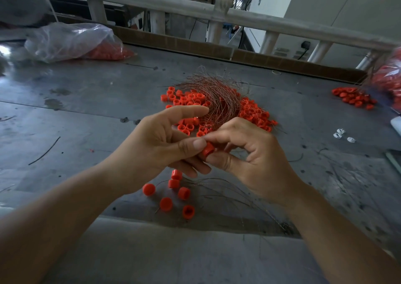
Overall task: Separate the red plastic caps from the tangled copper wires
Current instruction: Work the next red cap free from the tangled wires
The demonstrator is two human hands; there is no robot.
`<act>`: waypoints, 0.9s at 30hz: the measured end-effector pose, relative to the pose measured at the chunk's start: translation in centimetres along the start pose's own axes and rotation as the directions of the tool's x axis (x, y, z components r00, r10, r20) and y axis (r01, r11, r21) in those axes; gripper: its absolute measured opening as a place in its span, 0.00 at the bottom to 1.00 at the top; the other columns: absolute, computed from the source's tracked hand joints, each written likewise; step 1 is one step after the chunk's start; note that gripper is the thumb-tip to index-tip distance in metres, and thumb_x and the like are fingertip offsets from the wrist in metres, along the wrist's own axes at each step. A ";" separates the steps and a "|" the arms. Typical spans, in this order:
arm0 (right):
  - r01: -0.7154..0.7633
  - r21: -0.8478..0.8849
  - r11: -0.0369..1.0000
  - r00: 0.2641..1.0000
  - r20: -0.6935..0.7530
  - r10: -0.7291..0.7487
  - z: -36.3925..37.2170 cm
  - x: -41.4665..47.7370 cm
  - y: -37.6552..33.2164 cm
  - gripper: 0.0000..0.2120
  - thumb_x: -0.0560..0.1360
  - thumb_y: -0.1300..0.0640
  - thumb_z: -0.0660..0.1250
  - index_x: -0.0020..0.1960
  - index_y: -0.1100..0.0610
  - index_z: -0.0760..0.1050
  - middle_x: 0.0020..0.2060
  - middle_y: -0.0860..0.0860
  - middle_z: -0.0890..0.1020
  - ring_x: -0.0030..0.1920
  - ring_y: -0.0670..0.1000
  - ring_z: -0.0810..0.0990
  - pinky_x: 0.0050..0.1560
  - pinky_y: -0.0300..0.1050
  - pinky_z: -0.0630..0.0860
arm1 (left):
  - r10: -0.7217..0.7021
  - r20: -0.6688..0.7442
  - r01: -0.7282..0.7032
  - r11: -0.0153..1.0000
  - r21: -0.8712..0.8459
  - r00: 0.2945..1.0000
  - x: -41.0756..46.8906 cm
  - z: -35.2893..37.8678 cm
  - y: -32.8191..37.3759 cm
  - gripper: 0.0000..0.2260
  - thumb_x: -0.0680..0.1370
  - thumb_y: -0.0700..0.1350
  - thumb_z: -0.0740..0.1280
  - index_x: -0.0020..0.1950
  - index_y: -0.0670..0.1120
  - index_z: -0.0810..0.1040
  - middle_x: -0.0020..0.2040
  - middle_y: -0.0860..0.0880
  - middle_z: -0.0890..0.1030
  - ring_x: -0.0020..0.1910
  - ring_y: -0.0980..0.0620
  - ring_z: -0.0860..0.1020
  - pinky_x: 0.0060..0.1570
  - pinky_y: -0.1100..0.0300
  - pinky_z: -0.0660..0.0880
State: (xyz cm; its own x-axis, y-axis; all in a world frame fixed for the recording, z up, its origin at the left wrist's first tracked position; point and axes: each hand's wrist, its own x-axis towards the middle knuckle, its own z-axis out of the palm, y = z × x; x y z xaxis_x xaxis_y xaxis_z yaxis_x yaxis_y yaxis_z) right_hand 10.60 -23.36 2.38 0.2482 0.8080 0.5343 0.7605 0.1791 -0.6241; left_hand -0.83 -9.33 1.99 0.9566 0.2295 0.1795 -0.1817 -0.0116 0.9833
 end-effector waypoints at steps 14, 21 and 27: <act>0.078 -0.393 0.916 0.996 0.065 -0.057 1.2 -0.3 -0.1 0.10 0.75 0.58 0.61 0.45 0.64 0.76 0.40 0.56 0.77 0.40 0.51 0.76 0.39 0.40 0.73 | 0.033 0.106 -0.060 0.963 0.262 0.994 -0.4 0.6 -0.8 0.29 0.62 0.68 0.70 0.61 0.64 0.68 0.42 0.57 0.81 0.38 0.53 0.82 0.37 0.60 0.78; 0.012 -0.251 0.968 1.000 0.026 -0.006 0.8 -0.2 -0.3 0.10 0.75 0.55 0.65 0.46 0.62 0.78 0.40 0.50 0.75 0.40 0.45 0.74 0.42 0.32 0.70 | 0.019 0.046 -0.022 0.997 0.073 0.999 -0.3 0.1 -0.6 0.28 0.65 0.59 0.73 0.62 0.56 0.70 0.40 0.48 0.83 0.38 0.50 0.83 0.38 0.62 0.78; 0.065 -0.261 0.963 0.998 0.023 -0.062 0.6 -0.1 -0.3 0.13 0.69 0.55 0.69 0.49 0.63 0.80 0.40 0.52 0.78 0.41 0.44 0.75 0.45 0.34 0.73 | -0.029 -0.018 0.028 0.999 -0.026 0.999 -0.1 0.0 -0.6 0.24 0.64 0.42 0.69 0.60 0.50 0.71 0.35 0.45 0.83 0.34 0.50 0.83 0.34 0.64 0.77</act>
State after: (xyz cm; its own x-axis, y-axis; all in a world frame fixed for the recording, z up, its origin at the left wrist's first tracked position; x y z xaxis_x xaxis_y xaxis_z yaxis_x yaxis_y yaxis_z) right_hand 9.97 -23.15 2.17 0.1873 0.8079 0.5587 0.9052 0.0790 -0.4176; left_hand -0.77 -9.32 1.37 0.9571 0.2474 0.1505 -0.1603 0.0199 0.9869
